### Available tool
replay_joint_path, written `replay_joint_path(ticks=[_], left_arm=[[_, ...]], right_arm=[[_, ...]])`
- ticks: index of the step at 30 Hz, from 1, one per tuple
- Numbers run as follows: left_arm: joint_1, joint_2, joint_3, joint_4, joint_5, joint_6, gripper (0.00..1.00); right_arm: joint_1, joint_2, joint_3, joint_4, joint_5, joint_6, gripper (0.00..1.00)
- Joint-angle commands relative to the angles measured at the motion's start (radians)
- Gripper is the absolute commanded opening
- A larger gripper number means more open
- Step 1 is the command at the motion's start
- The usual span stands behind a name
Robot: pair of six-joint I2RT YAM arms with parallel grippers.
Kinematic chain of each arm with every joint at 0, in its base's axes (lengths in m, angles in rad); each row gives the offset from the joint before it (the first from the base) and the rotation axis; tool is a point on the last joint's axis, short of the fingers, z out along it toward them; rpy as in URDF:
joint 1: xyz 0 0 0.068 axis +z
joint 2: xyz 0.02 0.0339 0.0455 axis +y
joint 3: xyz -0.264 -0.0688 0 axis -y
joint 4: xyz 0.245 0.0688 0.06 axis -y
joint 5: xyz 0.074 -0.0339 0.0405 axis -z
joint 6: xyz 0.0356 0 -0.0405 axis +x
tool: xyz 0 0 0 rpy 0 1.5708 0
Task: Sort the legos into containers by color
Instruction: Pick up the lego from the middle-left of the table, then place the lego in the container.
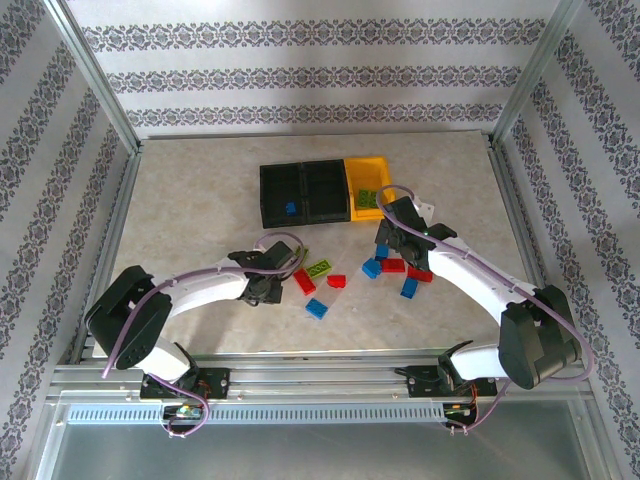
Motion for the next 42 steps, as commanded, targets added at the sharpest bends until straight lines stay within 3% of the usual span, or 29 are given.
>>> replay_joint_path(ticks=[1,11,24,30,42], left_arm=[[0.014,-0.001,0.065,-0.012,-0.105,0.032,0.35],[0.111,0.025,0.231,0.131,-0.139,0.178,0.35],[0.247,0.355,0.651,0.134,-0.135,0.343,0.36],[0.268,0.494,0.806,0.066,-0.172,0.356,0.36],[0.302,0.576,0.881,0.049,-0.128,0.314,0.44]], right_arm=[[-0.01,0.0,-0.013,-0.006,0.005,0.021,0.98],[-0.009,-0.009,-0.013,-0.01,-0.001,0.022,0.98],[-0.024,-0.112,-0.078,-0.047,0.018,0.032,0.98],[-0.051,-0.174,-0.119,-0.05,0.013,0.036,0.98],[-0.07,-0.181,-0.133,-0.047,-0.003,0.039,0.98]])
